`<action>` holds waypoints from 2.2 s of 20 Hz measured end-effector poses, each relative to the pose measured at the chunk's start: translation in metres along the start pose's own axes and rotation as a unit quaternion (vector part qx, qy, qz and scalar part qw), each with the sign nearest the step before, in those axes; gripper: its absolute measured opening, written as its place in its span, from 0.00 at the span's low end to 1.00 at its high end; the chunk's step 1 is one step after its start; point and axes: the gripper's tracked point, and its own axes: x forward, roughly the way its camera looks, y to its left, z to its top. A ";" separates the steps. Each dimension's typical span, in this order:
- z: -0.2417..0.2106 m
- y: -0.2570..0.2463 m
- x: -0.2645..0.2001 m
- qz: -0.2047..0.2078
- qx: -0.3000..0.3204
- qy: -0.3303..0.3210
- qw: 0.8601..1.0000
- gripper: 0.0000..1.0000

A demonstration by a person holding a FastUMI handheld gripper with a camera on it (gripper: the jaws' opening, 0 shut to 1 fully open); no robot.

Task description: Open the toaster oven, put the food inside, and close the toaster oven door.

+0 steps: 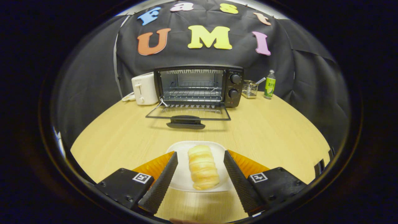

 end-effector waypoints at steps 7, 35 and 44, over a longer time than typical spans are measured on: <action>-0.035 0.001 0.019 0.016 0.003 0.060 0.998 0.96; 0.092 0.021 -0.016 0.146 0.224 -0.121 0.956 0.64; 0.133 0.036 0.017 0.192 0.307 -0.167 0.917 0.63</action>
